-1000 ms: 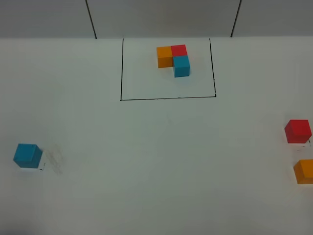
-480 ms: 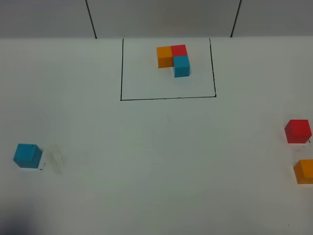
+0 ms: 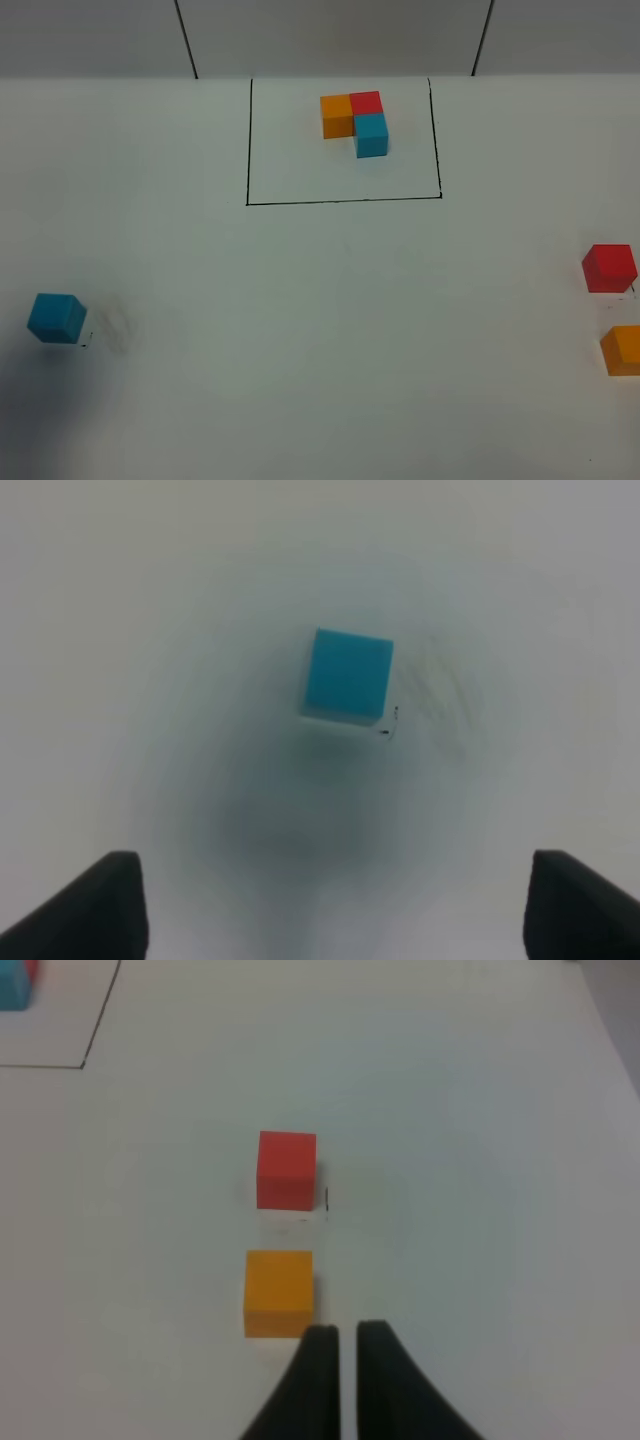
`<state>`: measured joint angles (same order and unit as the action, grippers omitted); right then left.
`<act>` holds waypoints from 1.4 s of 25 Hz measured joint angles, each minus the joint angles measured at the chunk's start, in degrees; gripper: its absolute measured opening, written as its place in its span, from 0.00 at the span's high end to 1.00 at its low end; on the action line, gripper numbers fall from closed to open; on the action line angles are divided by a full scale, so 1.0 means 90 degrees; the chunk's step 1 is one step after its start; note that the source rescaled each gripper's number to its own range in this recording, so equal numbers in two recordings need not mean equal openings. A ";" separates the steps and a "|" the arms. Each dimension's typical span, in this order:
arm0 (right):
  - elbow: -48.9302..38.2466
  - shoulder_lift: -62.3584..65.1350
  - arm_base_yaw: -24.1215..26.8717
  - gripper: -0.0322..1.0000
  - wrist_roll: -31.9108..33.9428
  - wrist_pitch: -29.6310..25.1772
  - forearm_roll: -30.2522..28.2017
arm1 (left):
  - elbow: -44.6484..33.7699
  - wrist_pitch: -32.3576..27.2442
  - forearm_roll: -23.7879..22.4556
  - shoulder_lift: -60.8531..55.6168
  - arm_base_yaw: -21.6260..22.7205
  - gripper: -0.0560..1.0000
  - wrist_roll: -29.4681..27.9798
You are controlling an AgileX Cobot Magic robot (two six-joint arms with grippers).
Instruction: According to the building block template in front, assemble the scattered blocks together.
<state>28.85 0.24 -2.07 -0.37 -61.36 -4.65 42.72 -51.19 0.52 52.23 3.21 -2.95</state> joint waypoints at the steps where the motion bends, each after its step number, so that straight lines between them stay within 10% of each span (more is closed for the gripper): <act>1: 0.0000 0.0000 0.0000 0.97 0.0000 0.0000 0.0000 | 0.0000 0.0116 0.0038 0.0228 0.0000 0.11 0.0016; 35: 0.0000 0.0000 0.0000 0.97 0.0000 0.0000 0.0000 | 0.0012 0.2516 -0.0123 0.4842 -0.0440 0.11 0.0174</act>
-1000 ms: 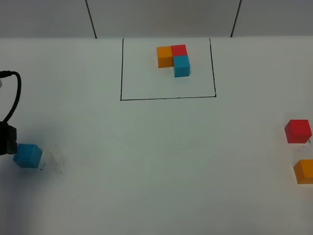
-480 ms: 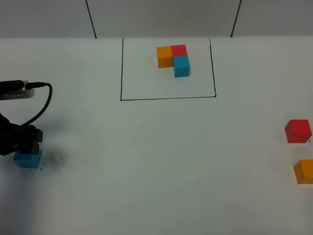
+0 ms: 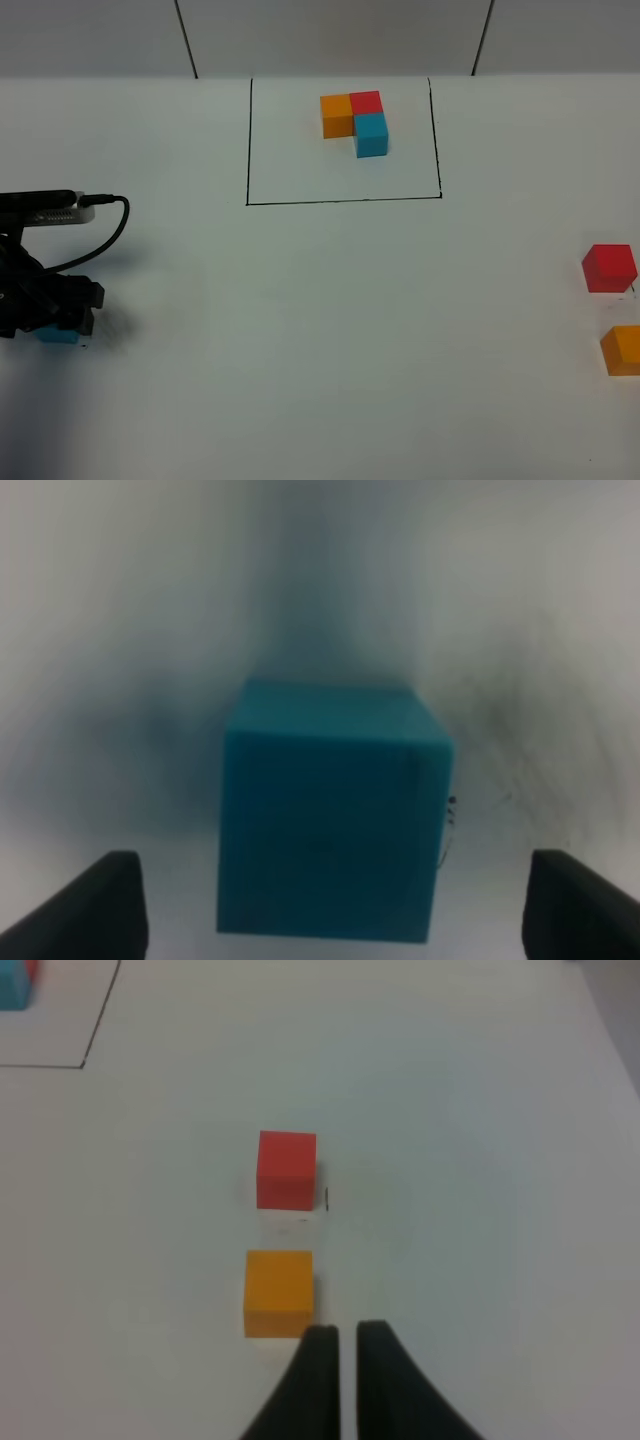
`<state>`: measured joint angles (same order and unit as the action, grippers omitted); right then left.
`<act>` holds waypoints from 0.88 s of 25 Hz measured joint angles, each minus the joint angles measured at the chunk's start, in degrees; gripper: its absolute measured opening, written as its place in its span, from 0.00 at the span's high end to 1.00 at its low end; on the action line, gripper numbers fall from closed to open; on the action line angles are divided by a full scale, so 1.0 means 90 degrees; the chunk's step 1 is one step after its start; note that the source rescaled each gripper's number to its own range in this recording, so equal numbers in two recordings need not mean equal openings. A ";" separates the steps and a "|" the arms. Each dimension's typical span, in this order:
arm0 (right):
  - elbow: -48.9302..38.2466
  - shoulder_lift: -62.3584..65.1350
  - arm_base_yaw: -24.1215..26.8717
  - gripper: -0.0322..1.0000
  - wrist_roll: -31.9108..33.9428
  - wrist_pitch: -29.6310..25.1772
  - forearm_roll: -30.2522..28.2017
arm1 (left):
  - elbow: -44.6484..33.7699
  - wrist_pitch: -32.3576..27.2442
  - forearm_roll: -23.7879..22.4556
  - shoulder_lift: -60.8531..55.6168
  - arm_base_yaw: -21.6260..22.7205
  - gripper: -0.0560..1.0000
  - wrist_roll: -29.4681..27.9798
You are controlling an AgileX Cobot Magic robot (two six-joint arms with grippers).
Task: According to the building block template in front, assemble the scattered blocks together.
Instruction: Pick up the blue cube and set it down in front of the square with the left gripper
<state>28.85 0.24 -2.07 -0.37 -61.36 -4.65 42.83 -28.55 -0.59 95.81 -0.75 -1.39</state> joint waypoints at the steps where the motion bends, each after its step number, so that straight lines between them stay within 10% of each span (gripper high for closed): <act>1: 0.0000 0.0000 0.0000 0.97 0.0000 0.0000 0.0000 | 0.0000 0.0051 -0.0045 0.0038 0.0000 0.11 0.0015; 13: 0.0000 0.0000 0.0000 0.97 -0.0006 0.0000 0.0000 | 0.0007 0.0888 -0.0112 0.0551 0.0000 0.12 0.0065; 22: 0.0000 0.0000 0.0000 0.97 -0.0002 0.0000 0.0000 | 0.0007 0.0894 -0.0112 0.0634 0.0000 0.44 0.0093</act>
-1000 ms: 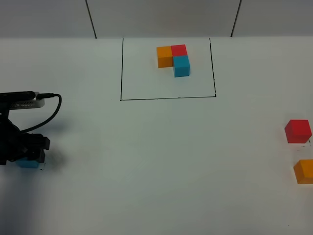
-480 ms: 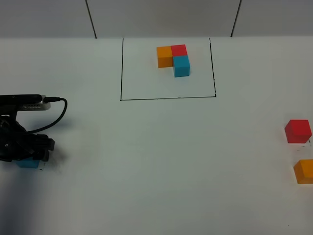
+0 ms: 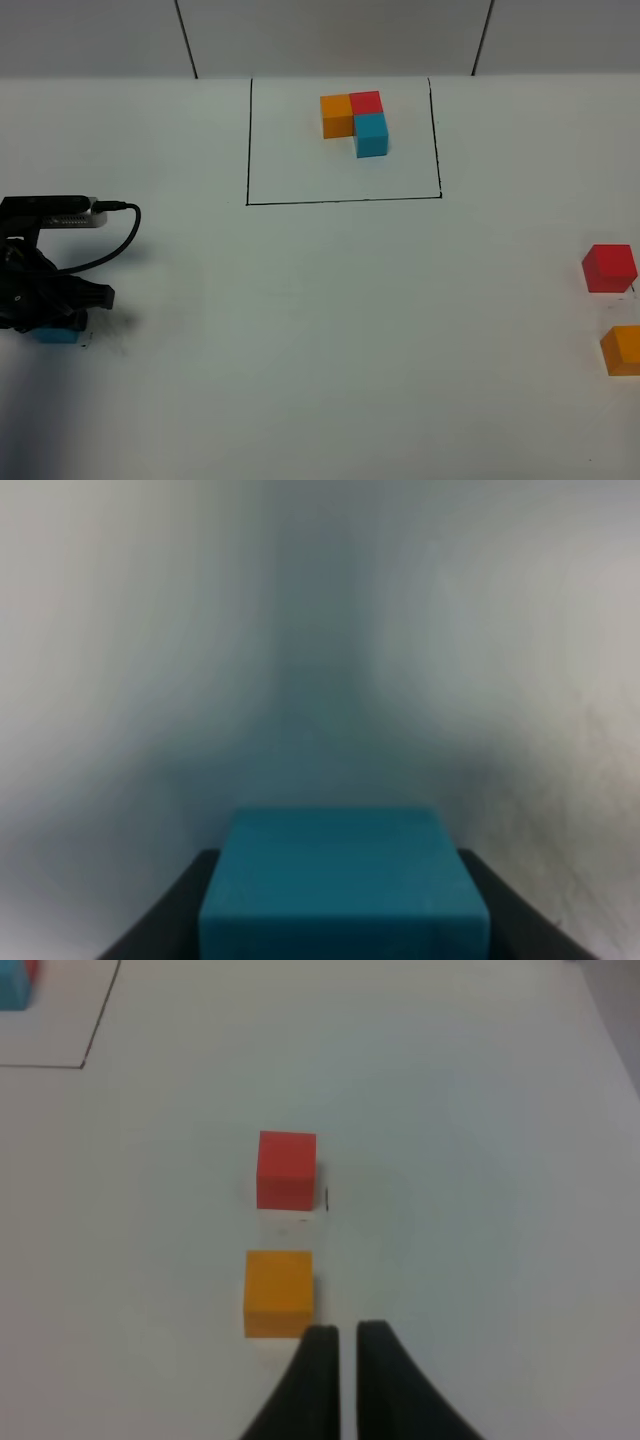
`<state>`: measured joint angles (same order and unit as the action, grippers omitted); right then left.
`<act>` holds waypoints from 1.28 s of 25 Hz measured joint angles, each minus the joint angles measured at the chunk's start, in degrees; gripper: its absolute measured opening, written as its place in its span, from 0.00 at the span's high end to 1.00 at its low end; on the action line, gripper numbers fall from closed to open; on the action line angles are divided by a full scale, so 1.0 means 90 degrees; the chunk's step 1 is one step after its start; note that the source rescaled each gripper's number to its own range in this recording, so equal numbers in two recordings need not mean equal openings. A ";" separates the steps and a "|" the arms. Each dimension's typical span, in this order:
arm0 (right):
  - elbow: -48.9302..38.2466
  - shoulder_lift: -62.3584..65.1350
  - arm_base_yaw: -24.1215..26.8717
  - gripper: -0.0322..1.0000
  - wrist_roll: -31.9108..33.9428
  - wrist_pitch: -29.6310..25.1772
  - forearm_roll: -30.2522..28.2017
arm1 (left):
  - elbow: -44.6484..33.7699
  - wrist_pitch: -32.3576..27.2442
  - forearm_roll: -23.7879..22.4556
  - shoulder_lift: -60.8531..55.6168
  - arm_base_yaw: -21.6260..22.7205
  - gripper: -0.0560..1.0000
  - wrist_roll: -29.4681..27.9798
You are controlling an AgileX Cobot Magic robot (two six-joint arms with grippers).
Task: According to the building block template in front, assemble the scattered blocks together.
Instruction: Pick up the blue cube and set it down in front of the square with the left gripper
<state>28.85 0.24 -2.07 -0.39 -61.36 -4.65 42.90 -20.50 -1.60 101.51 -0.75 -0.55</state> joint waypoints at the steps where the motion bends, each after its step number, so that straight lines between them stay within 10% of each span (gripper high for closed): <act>1: 0.0000 0.0000 0.0000 0.97 0.0000 0.0000 0.0000 | 0.0000 0.0000 0.0000 0.0000 0.0000 0.44 0.0000; 21: 0.0000 0.0000 0.0000 0.97 0.0000 0.0000 0.0000 | 0.0469 -0.1169 0.0020 -0.2082 -0.1318 0.44 0.0596; 26: 0.0000 0.0000 0.0000 0.97 0.0000 0.0000 0.0000 | 0.0509 -0.1191 0.0450 -0.2300 -0.1915 0.44 0.2836; 32: 0.0000 0.0000 0.0000 0.97 0.0000 0.0000 0.0000 | 0.0516 -0.1468 0.2288 -0.2339 -0.2300 0.44 0.7189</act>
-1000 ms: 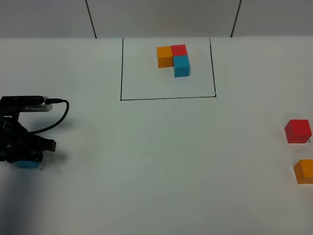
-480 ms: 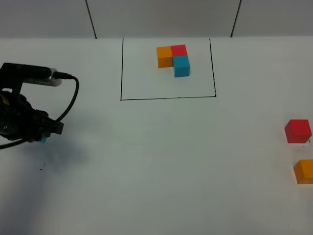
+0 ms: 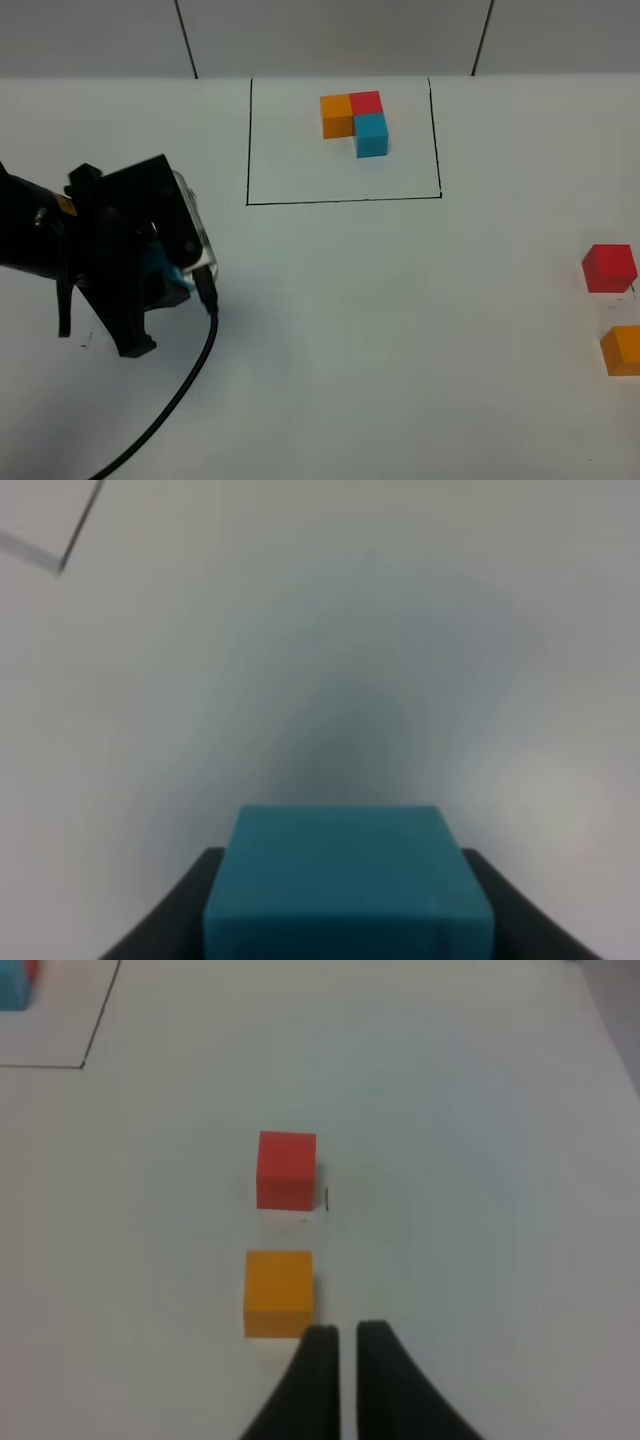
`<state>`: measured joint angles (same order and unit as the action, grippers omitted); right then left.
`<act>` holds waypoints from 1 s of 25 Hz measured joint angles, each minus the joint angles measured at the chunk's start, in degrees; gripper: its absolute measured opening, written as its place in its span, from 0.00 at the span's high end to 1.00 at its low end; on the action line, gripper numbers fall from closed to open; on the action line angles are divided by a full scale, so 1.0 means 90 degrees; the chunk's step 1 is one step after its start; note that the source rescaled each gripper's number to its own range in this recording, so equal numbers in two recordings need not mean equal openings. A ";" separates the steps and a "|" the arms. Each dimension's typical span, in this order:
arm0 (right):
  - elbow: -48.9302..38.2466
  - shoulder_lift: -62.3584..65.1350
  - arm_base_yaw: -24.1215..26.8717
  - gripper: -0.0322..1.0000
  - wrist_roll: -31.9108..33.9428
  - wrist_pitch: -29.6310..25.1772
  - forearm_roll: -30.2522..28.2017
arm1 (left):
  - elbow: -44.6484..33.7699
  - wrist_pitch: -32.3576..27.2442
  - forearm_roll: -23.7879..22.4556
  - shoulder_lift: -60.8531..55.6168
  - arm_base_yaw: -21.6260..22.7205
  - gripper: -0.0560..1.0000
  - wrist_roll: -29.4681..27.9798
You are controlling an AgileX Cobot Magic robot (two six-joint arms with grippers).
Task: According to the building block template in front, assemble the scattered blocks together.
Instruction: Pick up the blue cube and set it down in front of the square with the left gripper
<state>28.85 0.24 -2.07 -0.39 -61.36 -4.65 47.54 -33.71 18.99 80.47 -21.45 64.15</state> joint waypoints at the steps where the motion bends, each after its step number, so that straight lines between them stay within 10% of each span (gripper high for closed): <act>1: 0.0000 0.0000 0.0000 0.97 0.0000 0.0000 0.0000 | 0.0000 -0.0074 0.0312 0.0000 -0.0025 0.44 0.0791; 4: 0.0000 0.0000 0.0000 0.97 0.0000 0.0000 0.0000 | 0.0000 -0.0179 0.1263 0.0000 -0.0043 0.44 0.2257; 7: 0.0000 0.0000 0.0000 0.97 0.0000 0.0000 0.0000 | 0.0000 -0.0075 0.1838 0.0000 -0.0050 0.44 0.2446; 15: 0.0000 0.0000 0.0000 0.97 0.0000 0.0000 0.0000 | 0.0015 0.0450 0.0909 0.0000 -0.0291 0.44 0.1255; 25: 0.0000 0.0000 0.0000 0.97 0.0000 0.0000 0.0000 | 0.1020 0.0149 0.0968 0.0691 -0.0690 0.44 0.1062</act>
<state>28.85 0.24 -2.07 -0.39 -61.36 -4.65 56.72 -32.37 27.70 86.69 -27.66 73.71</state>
